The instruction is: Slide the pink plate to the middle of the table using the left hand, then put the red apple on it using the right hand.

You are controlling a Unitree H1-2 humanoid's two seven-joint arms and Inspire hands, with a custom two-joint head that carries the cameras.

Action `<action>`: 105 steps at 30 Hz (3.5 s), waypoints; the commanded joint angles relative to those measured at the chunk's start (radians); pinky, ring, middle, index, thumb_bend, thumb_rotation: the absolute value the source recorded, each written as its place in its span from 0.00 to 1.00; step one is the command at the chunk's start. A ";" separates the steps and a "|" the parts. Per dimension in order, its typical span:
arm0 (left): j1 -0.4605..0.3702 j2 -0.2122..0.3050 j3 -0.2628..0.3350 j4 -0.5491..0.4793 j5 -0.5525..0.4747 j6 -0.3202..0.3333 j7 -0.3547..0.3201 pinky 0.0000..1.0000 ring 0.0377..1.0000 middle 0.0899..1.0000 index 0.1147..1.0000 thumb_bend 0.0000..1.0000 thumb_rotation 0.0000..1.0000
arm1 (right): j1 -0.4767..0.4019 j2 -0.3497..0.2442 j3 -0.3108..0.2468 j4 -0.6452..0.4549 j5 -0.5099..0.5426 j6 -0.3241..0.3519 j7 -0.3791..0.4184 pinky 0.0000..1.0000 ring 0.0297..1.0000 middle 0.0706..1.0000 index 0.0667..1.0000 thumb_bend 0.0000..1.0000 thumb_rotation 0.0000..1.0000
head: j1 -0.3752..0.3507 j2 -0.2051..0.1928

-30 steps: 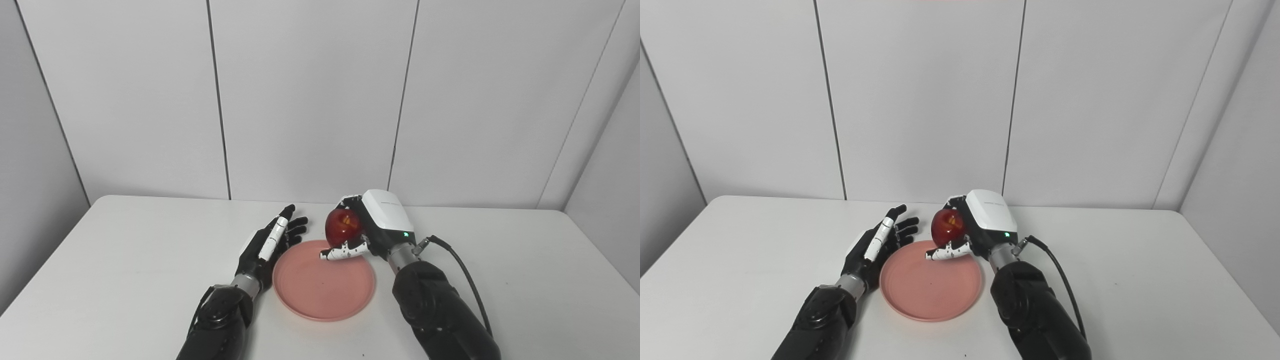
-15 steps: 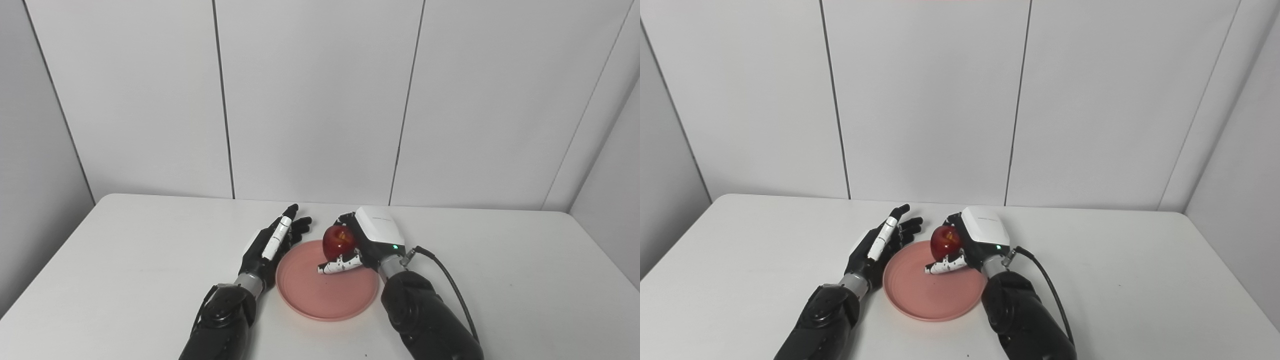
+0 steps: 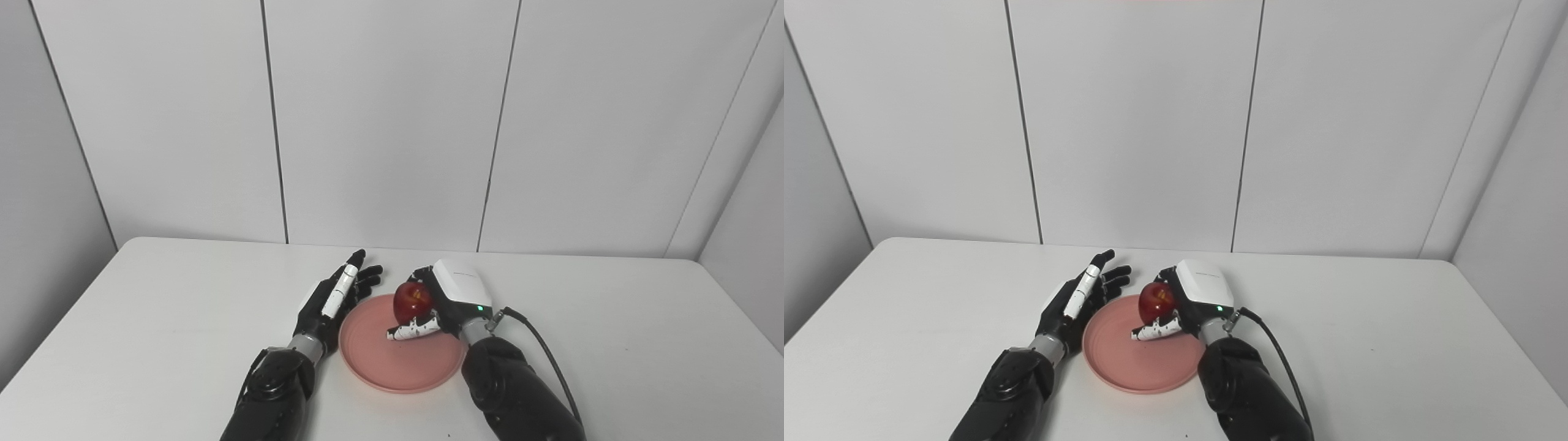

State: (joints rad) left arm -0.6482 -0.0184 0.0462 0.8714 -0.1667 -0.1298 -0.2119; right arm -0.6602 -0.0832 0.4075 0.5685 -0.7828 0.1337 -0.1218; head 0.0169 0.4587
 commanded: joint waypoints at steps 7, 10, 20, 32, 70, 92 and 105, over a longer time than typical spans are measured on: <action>0.002 -0.009 -0.012 0.077 0.015 0.005 0.003 0.89 0.82 0.80 0.90 0.76 0.81 | -0.075 0.014 0.018 -0.011 0.015 -0.034 -0.024 0.15 0.18 0.22 0.44 0.50 0.16 | 0.006 0.000; -0.002 -0.008 -0.020 0.090 0.022 -0.009 0.007 0.86 0.81 0.80 0.91 0.76 0.82 | -0.075 0.015 0.028 -0.019 0.014 -0.031 -0.017 0.15 0.18 0.22 0.43 0.50 0.16 | 0.008 0.000; -0.021 -0.006 -0.023 0.144 0.021 -0.038 0.011 0.88 0.85 0.84 0.95 0.75 0.83 | -0.064 0.022 0.045 -0.053 0.015 -0.001 0.023 0.15 0.19 0.23 0.44 0.50 0.16 | 0.017 0.003; -0.032 -0.004 -0.024 0.168 0.030 -0.052 0.018 0.83 0.85 0.84 0.99 0.75 0.83 | -0.061 0.010 0.070 -0.061 0.002 0.019 0.088 0.21 0.26 0.31 0.45 0.50 0.16 | 0.013 0.008; -0.026 0.007 -0.021 0.126 0.031 -0.022 0.001 0.88 0.84 0.83 0.98 0.76 0.80 | -0.057 -0.045 0.020 -0.135 0.046 -0.019 0.086 0.49 0.60 0.67 0.74 1.00 1.00 | 0.000 0.001; 0.000 -0.031 0.028 0.031 0.032 -0.031 0.089 0.90 0.89 0.86 0.87 0.78 1.00 | -0.014 0.067 -0.300 -0.125 0.543 -0.096 0.090 0.84 0.87 0.86 0.86 1.00 1.00 | 0.000 0.006; 0.003 -0.039 0.015 0.071 0.109 -0.191 0.238 1.00 0.98 0.96 0.91 0.91 1.00 | 0.021 0.084 -0.413 -0.092 0.727 -0.102 0.087 0.95 0.92 0.89 0.90 1.00 1.00 | 0.002 0.005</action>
State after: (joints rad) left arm -0.6478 -0.0542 0.0653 0.9215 -0.0731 -0.2973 0.0018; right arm -0.6076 0.0007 0.0068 0.4848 -0.0763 0.0917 -0.0312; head 0.0184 0.4633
